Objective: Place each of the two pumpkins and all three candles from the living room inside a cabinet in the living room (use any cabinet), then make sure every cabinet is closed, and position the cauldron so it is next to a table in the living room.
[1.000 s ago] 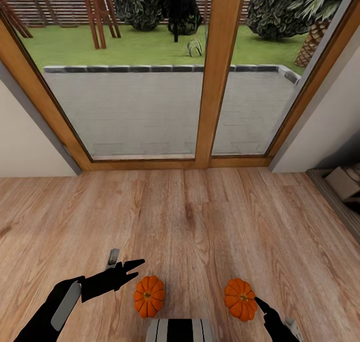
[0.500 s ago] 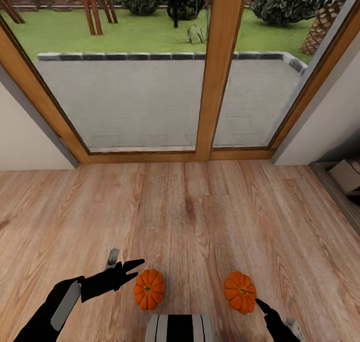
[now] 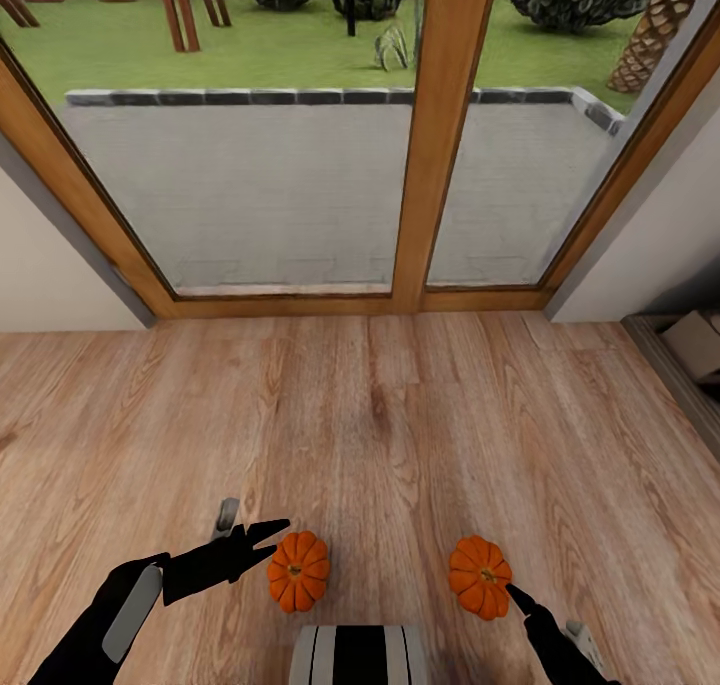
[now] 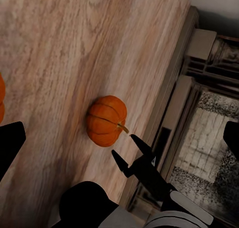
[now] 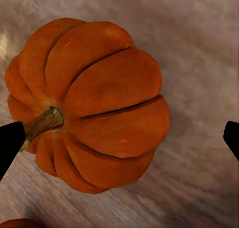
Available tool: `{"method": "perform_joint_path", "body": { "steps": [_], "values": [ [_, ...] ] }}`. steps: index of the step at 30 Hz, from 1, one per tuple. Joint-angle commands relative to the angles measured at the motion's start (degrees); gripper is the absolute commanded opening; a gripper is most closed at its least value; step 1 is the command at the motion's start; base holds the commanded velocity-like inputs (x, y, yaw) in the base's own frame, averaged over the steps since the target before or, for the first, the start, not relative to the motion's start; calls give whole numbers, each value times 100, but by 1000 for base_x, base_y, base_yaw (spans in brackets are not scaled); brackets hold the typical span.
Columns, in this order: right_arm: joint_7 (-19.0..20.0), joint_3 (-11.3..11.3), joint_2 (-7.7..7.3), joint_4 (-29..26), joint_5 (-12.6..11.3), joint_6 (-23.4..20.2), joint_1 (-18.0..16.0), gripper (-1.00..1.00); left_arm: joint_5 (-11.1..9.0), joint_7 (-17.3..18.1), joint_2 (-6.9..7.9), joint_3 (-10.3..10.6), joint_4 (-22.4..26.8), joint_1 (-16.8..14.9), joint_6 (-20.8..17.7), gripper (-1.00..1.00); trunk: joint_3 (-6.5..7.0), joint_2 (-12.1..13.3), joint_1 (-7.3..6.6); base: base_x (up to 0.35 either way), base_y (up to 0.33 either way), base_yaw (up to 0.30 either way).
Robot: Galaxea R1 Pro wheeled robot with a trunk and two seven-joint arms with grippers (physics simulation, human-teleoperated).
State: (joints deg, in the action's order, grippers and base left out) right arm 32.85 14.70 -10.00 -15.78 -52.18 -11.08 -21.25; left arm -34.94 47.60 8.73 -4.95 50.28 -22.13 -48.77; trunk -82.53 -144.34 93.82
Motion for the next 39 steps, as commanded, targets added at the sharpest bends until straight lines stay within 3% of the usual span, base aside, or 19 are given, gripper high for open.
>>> {"method": "perform_joint_path", "body": {
  "steps": [1,4,15,22,28,36,39],
  "values": [
    [127,-22,-6,-1,-49,-63,-2,100,-4,12,-1,-6,-1,-2,-27,100,-3,-1,-1,0,0,0],
    [327,-177,-17,-3,-47,-76,-2,100,-4,12,-2,-6,-1,-2,-27,100,-3,-1,-1,0,0,0],
    [391,-239,-20,-2,-47,-79,-2,100,-4,12,-4,7,-1,-2,-21,100,-3,-1,-1,0,0,0],
    [543,-239,-20,-13,-47,-71,-2,100,-4,12,-11,7,-1,-2,-19,100,-158,-11,17,0,0,0],
    [627,-239,-22,-107,-47,-70,-2,100,-4,12,-8,0,-1,-2,-19,100,-158,-11,17,0,0,0],
    [700,-239,-34,-184,-47,-76,-2,100,-4,12,-11,6,-1,-2,-19,100,-336,-21,38,0,0,0],
    [797,-239,-62,-187,-47,-78,-2,100,-4,12,-11,9,-1,-2,-19,100,-336,-21,38,0,0,0]
  ]
}}
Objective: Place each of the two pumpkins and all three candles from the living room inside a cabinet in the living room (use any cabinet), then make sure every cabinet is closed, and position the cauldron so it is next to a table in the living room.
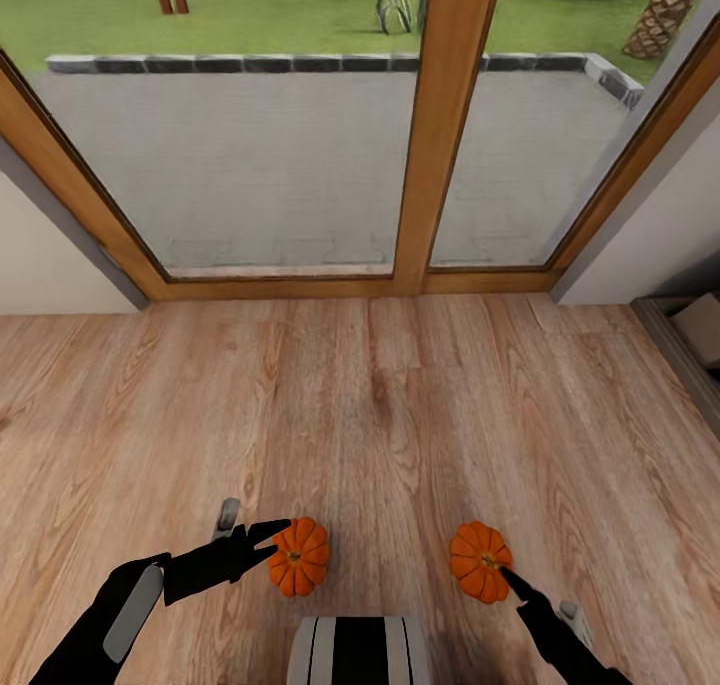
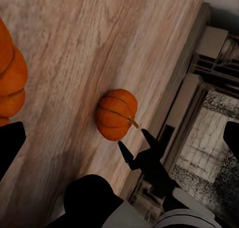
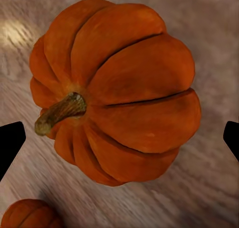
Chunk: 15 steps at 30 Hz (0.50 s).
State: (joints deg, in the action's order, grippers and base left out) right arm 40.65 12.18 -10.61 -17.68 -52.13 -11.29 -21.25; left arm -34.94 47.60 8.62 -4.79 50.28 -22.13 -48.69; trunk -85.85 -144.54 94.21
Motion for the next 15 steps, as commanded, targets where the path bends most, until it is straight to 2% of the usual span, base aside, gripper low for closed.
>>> {"method": "perform_joint_path", "body": {
  "steps": [1,15],
  "values": [
    [52,13,-22,5,-51,-57,-2,100,-4,13,-1,-5,-1,-2,-27,100,-3,-1,-1,0,0,0],
    [182,21,-64,1,-51,-17,-2,100,-4,12,-2,3,-1,-2,-27,100,-291,-19,33,0,0,0]
  ]
}}
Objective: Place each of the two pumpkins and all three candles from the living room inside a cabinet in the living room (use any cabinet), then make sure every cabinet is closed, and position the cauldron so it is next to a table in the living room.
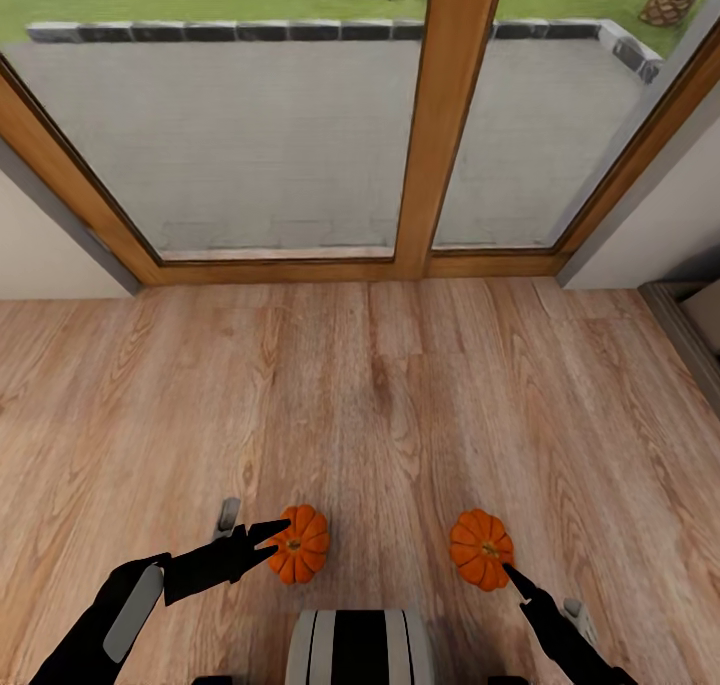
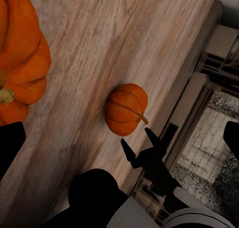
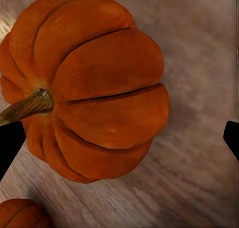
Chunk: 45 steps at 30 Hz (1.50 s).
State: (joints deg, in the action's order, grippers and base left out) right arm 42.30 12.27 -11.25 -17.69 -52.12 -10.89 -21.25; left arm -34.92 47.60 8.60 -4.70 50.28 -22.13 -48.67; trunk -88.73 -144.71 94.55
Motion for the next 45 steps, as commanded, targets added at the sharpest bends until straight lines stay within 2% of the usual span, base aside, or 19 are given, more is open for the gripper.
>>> {"method": "perform_joint_path", "body": {
  "steps": [1,7,11,16,20,22,34,45],
  "values": [
    [20,12,0,2,-53,-55,-2,100,-6,12,0,-4,0,-2,-28,100,-4,-1,-1,0,0,0],
    [24,12,0,2,-53,-46,-2,100,-6,12,1,-5,0,-2,-28,100,-4,-1,-1,0,0,0],
    [26,12,0,1,-53,-40,-2,100,-6,11,1,-5,0,-2,-28,100,-92,-7,9,0,0,0],
    [66,12,0,-125,-73,-44,-2,100,-6,12,1,-11,7,-2,-28,100,-92,-7,9,0,0,0],
    [483,12,0,-144,-62,-70,-2,100,-6,12,1,-13,8,-2,-28,100,-92,-7,9,0,0,0],
    [571,12,0,-140,-60,-84,-2,100,-6,12,1,-13,8,-2,-28,100,-92,-7,9,0,0,0],
    [597,21,0,-104,-95,-75,-2,100,-10,25,39,-24,14,-2,-45,100,-92,-7,9,0,0,0],
    [574,21,0,-86,-96,-46,-2,100,-15,25,63,-31,181,-2,-245,100,-92,-7,9,20,-13,0]
  ]
}}
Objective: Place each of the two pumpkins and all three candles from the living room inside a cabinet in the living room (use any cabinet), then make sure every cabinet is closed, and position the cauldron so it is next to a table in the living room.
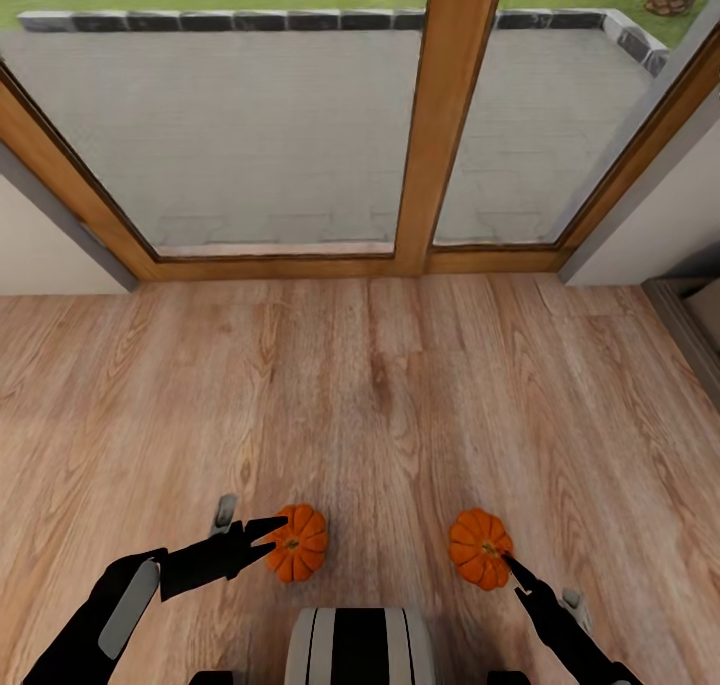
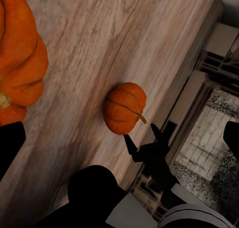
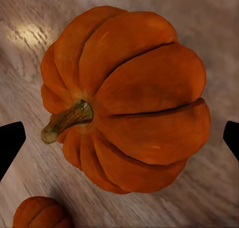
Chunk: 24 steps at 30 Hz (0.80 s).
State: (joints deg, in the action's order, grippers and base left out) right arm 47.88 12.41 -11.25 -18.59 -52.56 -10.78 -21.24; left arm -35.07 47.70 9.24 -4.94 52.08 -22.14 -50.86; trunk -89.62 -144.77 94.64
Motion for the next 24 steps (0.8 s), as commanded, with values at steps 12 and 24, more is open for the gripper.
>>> {"method": "perform_joint_path", "body": {
  "steps": [12,24],
  "values": [
    [11,7,0,15,-53,-47,-3,100,2,15,-1,-7,1,-1,-29,100,-3,-1,0,52,-85,0],
    [-509,3,0,-25,-16,-49,-3,100,1,11,-10,-7,-4,-1,-29,100,-3,-1,0,0,-11,0]
  ]
}}
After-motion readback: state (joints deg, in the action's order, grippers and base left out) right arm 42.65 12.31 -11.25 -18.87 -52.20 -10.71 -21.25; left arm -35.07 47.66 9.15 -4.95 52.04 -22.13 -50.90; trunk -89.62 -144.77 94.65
